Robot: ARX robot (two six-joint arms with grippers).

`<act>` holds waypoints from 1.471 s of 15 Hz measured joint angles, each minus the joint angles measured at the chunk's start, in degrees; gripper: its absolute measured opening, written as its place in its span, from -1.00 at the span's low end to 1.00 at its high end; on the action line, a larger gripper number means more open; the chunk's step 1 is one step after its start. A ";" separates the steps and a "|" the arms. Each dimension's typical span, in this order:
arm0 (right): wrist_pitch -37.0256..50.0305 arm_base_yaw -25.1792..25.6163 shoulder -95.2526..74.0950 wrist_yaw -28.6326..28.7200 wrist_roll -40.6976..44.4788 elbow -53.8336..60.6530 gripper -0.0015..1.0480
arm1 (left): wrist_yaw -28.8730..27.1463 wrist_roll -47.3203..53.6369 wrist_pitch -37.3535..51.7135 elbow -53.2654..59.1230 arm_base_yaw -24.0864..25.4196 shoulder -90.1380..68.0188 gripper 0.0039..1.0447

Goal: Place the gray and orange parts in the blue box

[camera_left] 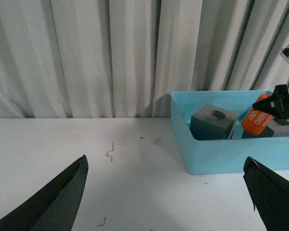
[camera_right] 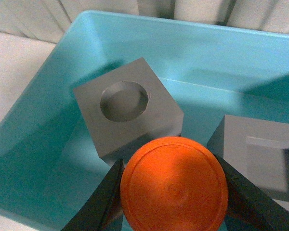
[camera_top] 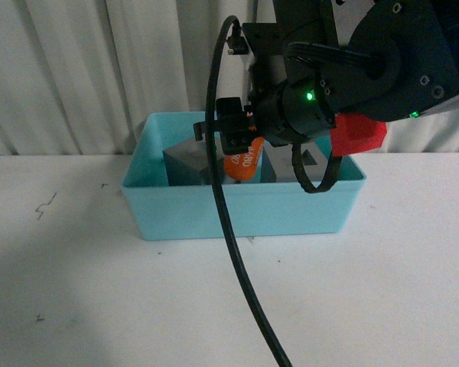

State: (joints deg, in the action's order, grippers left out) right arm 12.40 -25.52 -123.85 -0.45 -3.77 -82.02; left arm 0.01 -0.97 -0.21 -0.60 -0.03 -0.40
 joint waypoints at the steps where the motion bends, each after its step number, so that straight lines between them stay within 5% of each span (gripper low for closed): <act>1: -0.66 -0.09 -1.11 -0.31 -0.39 -1.40 -0.09 | -0.02 0.00 -0.02 0.00 0.00 0.00 0.88; 10: -2.51 -1.05 -5.57 -2.40 -0.94 -4.42 -0.09 | -0.02 0.00 -0.02 0.00 0.00 0.00 0.88; 14: 0.31 -1.07 -5.11 -3.39 -2.56 -3.58 0.73 | -0.02 0.00 -0.02 0.00 0.00 0.00 0.88; 15: 2.36 -1.03 -3.76 -3.41 -3.41 -1.46 0.91 | -0.02 0.00 -0.02 0.00 0.00 0.00 0.88; 19: 11.80 2.38 20.94 -3.39 -4.02 16.55 0.87 | -0.02 0.00 -0.02 0.00 0.00 0.00 0.88; 22: 3.34 10.10 49.05 -4.61 -4.39 39.93 0.87 | -0.02 0.00 -0.02 0.00 0.00 0.00 0.88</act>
State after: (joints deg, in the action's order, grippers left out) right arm 15.75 -15.42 -74.81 -5.06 -8.16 -42.09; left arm -0.01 -0.97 -0.23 -0.60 -0.03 -0.40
